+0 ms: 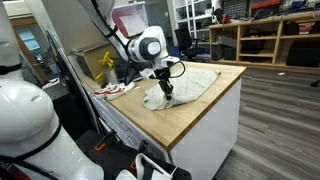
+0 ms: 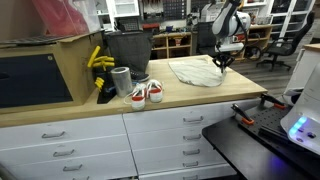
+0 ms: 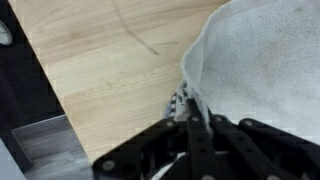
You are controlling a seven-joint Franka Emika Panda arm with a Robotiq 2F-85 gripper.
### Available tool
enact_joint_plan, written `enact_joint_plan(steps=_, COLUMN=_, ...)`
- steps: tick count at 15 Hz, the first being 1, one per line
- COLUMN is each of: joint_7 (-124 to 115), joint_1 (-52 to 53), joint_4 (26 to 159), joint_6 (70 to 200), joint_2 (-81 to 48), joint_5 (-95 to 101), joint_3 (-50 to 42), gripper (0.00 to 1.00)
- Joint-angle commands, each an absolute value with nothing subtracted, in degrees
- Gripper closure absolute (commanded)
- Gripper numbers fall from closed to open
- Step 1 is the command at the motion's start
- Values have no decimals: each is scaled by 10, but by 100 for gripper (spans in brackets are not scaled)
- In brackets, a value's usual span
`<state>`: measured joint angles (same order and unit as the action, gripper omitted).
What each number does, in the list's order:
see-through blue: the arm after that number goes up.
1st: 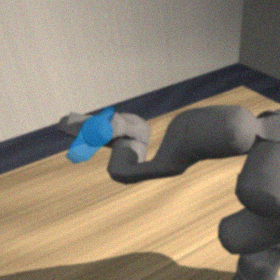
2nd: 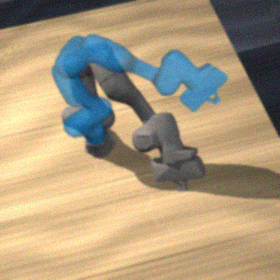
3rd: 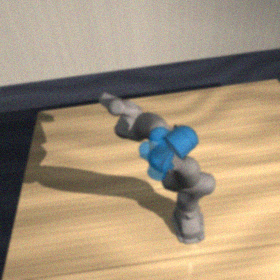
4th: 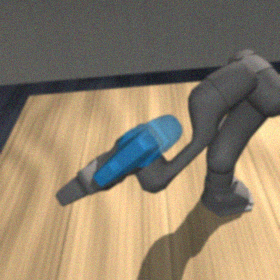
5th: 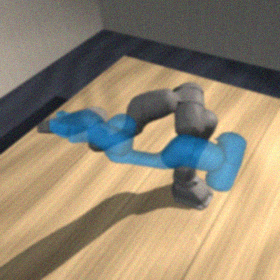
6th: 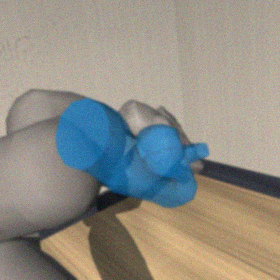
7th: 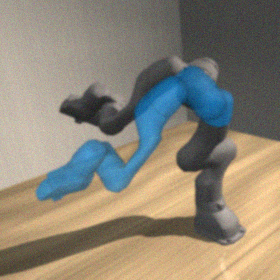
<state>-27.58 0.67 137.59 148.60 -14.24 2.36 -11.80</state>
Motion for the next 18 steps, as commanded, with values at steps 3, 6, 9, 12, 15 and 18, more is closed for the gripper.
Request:
enact_joint_plan(steps=3, joint_7=-322, joint_1=9, joint_4=1334, joint_6=1439, joint_2=-156, joint_5=21, joint_3=-113, gripper=99)
enact_joint_plan(steps=6, joint_7=-351, joint_1=11, joint_4=1313, joint_6=1427, joint_2=-173, joint_5=21, joint_3=-113, gripper=99)
enact_joint_plan(steps=9, joint_7=-378, joint_1=12, joint_4=1288, joint_6=1417, joint_2=-195, joint_5=16, joint_3=-113, gripper=99)
enact_joint_plan(steps=12, joint_7=-400, joint_1=12, joint_4=1259, joint_6=1401, joint_2=-216, joint_5=10, joint_3=-113, gripper=99)
enact_joint_plan(steps=15, joint_7=-413, joint_1=7, joint_4=1227, joint_6=1384, joint_2=-231, joint_5=0, joint_3=-113, gripper=99)
enact_joint_plan(steps=18, joint_7=-428, joint_1=4, joint_4=1197, joint_6=1374, joint_2=-247, joint_5=-7, joint_3=-114, gripper=99)
